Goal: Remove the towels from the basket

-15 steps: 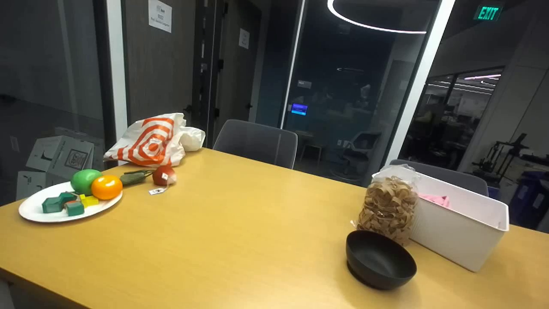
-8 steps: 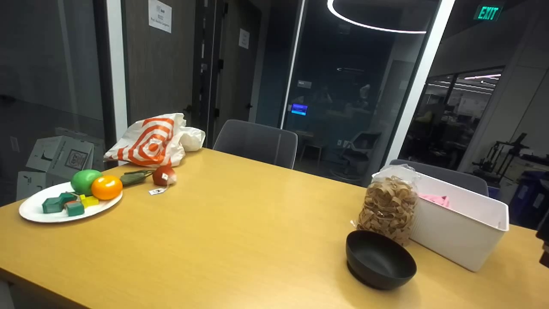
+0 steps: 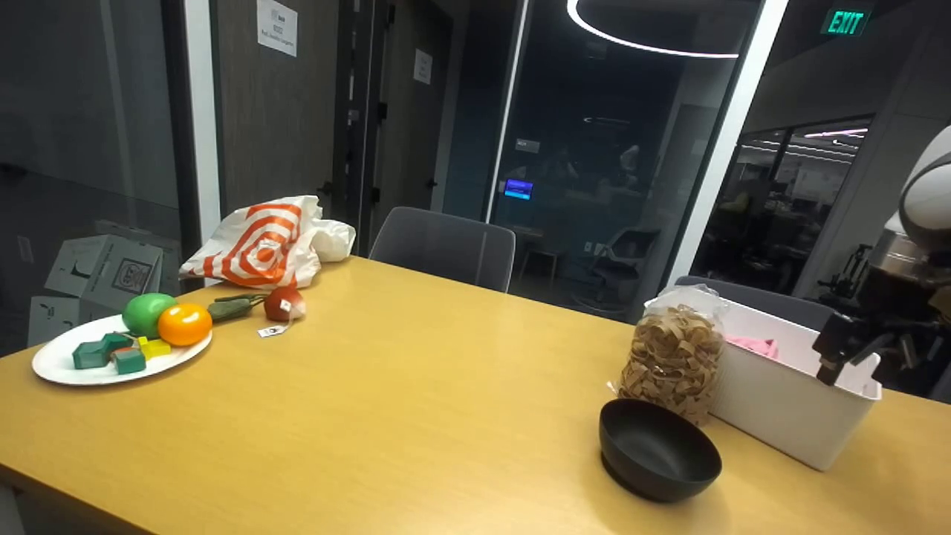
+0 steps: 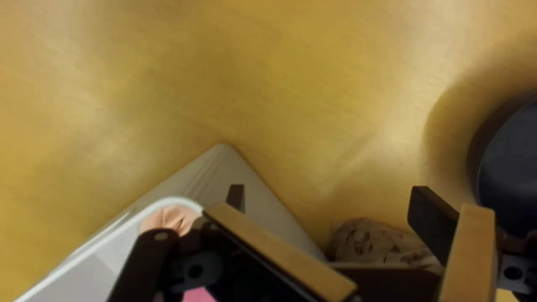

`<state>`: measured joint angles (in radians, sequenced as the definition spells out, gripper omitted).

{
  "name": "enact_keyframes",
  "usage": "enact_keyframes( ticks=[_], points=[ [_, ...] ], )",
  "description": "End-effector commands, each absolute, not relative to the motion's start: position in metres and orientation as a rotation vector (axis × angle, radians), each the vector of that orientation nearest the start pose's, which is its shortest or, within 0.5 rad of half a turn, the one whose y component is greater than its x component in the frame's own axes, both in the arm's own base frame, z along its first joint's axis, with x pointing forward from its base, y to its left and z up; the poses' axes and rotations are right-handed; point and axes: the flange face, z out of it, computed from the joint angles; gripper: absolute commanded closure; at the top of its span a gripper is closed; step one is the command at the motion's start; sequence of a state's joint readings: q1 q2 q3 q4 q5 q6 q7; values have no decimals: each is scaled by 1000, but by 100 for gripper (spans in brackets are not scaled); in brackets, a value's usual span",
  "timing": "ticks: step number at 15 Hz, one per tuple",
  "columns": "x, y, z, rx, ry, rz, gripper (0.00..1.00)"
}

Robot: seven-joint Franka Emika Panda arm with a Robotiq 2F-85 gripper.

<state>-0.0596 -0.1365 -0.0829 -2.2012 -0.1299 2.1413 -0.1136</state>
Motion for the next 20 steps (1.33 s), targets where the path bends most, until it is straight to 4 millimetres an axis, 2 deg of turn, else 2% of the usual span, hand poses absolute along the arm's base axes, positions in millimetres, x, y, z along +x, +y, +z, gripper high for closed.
enact_keyframes(
  ticks=[1,3,5,8,11,16,18,20],
  points=[
    [576,-98,477,-3274,-71,-243,0],
    [610,-105,484,-3256,-28,-335,0],
    [643,-108,475,-3239,0,-408,0],
    [681,-108,451,-3193,39,-472,0],
    [705,-110,418,-3204,35,-513,0],
    [708,-119,368,-3274,-29,-383,0],
    [705,-119,355,-3294,-76,-332,0],
    [704,-117,352,-3303,-112,-328,0]
  ],
)
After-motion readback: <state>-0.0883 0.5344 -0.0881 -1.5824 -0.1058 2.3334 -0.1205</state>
